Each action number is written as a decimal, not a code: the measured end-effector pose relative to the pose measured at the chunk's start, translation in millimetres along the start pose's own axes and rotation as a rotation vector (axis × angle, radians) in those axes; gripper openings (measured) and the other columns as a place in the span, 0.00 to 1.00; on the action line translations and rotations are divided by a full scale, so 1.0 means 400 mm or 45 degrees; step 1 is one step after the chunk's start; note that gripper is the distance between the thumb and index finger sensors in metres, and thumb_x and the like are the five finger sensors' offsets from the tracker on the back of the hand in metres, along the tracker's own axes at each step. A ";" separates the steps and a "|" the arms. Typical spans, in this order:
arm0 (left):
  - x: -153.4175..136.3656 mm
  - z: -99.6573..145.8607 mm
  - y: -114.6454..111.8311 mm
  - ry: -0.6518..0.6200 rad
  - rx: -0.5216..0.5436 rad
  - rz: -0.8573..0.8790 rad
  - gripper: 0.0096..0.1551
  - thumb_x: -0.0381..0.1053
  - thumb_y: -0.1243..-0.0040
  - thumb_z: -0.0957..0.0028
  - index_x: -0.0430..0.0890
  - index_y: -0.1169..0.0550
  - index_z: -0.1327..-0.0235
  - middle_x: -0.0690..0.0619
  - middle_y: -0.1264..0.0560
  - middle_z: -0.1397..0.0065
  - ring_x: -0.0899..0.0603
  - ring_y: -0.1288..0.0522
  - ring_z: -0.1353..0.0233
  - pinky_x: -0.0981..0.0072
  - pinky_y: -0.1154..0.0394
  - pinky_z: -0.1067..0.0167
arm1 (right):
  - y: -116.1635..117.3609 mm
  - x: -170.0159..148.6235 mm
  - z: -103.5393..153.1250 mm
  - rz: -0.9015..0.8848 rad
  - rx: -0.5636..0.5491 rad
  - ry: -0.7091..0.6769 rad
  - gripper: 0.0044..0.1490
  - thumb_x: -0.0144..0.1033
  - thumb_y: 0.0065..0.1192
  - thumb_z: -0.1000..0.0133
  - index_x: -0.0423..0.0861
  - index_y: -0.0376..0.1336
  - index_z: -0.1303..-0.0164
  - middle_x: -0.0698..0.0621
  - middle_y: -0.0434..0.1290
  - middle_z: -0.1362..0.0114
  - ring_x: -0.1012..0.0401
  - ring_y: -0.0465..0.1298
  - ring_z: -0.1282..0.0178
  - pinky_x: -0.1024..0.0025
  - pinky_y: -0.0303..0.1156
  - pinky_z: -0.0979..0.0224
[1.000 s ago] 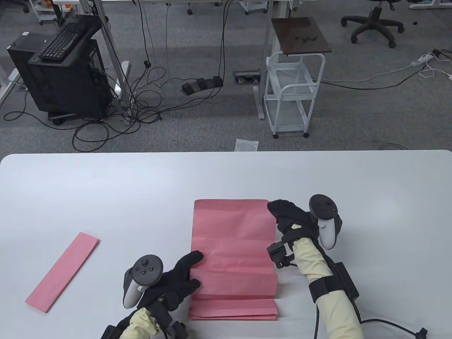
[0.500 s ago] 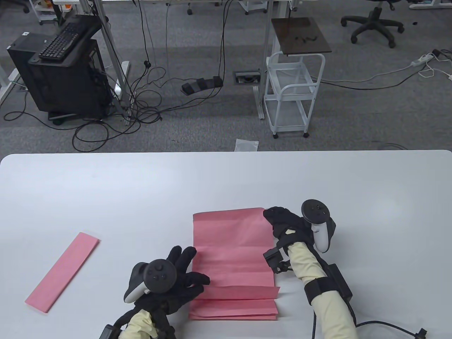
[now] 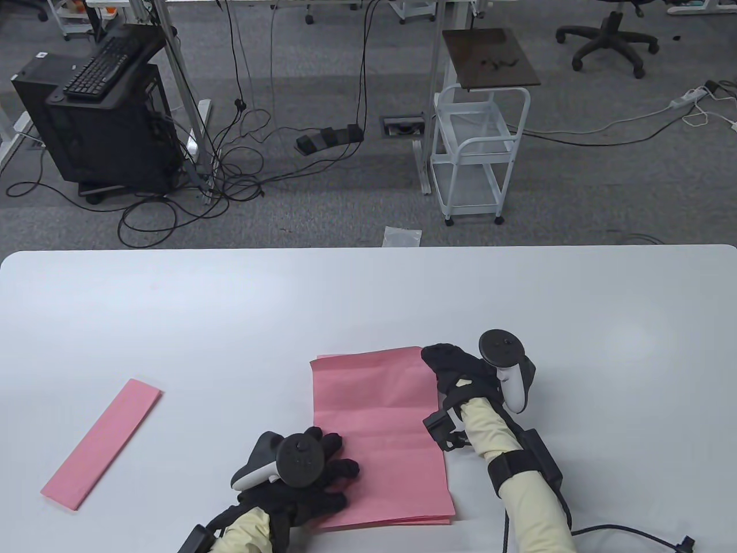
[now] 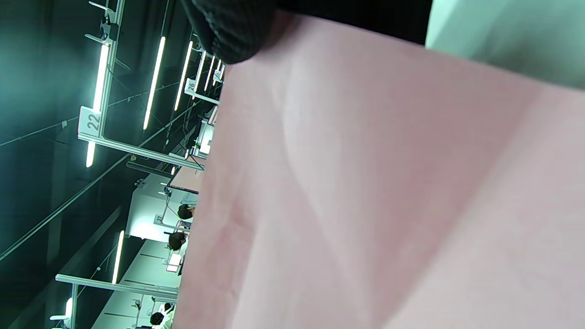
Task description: Unfold complexly folded papers and stack
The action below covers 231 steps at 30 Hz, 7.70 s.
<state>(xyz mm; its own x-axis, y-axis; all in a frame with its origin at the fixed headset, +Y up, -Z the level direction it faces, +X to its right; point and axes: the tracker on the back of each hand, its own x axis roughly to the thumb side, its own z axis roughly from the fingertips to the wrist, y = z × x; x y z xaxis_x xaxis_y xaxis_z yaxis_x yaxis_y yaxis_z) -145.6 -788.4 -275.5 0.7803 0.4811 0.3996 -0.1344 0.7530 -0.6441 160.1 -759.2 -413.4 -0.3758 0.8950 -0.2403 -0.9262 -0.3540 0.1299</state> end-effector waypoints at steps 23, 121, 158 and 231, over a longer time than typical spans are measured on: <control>-0.043 -0.025 -0.037 0.197 -0.224 -0.150 0.60 0.78 0.54 0.51 0.64 0.76 0.30 0.60 0.88 0.27 0.41 0.90 0.27 0.41 0.86 0.38 | 0.269 -0.105 0.281 1.269 0.977 -0.333 0.54 0.63 0.54 0.48 0.67 0.29 0.22 0.66 0.21 0.17 0.64 0.17 0.20 0.52 0.11 0.28; 0.079 -0.040 -0.028 0.134 -0.067 -0.140 0.48 0.68 0.58 0.39 0.54 0.65 0.20 0.54 0.82 0.23 0.36 0.84 0.25 0.37 0.81 0.35 | 0.133 -0.167 0.283 1.132 0.832 -0.116 0.49 0.61 0.52 0.45 0.70 0.30 0.24 0.69 0.20 0.18 0.67 0.15 0.22 0.53 0.10 0.28; 0.031 -0.134 0.021 0.217 -0.227 -0.353 0.42 0.68 0.65 0.42 0.65 0.70 0.29 0.67 0.79 0.23 0.48 0.80 0.19 0.38 0.80 0.32 | 0.131 -0.170 0.282 1.104 0.856 -0.093 0.49 0.61 0.51 0.45 0.71 0.29 0.24 0.71 0.18 0.20 0.69 0.14 0.23 0.56 0.08 0.29; -0.468 0.245 0.287 1.139 0.383 0.079 0.46 0.64 0.53 0.42 0.65 0.66 0.26 0.59 0.75 0.18 0.42 0.76 0.17 0.37 0.77 0.30 | 0.054 -0.037 0.364 0.960 0.453 -0.301 0.41 0.53 0.49 0.41 0.62 0.41 0.19 0.59 0.34 0.12 0.61 0.24 0.17 0.51 0.15 0.25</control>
<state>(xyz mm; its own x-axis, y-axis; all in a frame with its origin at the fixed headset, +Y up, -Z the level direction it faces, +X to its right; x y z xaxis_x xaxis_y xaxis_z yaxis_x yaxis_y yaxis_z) -366.7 -748.0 -360.3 0.9284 0.0954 -0.3590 -0.2461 0.8819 -0.4020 150.4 -740.8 -267.0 -0.8327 0.5025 0.2324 -0.3528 -0.8051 0.4768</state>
